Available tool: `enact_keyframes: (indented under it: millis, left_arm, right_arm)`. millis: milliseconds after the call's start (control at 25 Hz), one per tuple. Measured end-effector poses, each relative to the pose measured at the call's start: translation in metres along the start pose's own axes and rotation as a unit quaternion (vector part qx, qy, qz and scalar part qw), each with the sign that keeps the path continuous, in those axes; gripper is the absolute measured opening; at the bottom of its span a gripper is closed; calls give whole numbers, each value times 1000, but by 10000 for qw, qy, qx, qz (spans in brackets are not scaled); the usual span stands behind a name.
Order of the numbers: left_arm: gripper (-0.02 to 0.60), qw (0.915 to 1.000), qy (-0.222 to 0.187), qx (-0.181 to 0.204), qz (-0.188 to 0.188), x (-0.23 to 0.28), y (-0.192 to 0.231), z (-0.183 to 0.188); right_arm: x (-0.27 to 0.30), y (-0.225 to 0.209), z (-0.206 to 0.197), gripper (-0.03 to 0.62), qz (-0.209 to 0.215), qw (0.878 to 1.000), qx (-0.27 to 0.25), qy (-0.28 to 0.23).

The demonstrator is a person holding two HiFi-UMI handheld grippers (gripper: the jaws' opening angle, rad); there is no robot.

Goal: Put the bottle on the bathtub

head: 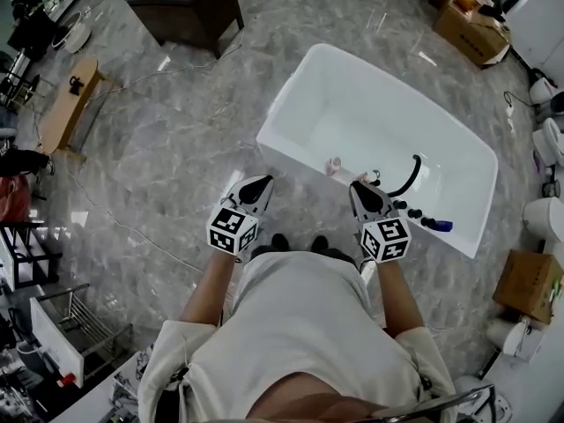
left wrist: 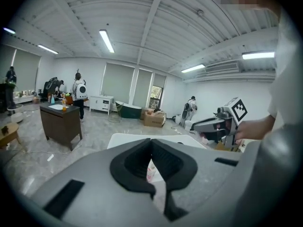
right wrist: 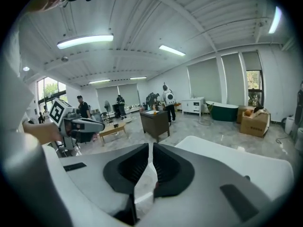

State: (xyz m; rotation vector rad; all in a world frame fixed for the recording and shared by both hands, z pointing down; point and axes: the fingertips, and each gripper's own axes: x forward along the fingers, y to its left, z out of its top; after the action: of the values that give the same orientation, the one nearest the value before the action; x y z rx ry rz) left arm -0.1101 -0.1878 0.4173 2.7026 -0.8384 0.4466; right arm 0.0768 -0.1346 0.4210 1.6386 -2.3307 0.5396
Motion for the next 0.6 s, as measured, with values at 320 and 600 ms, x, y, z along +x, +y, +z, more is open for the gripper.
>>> enact_keyframes:
  millis: [320, 600]
  left_arm:
    - [8, 9980, -482, 164, 372, -30, -1, 40]
    - [8, 9959, -614, 252, 615, -43, 4, 50]
  right_arm:
    - [-28, -14, 32, 49, 32, 9991, -299, -292]
    - [-38, -19, 42, 38, -25, 9983, -386, -435]
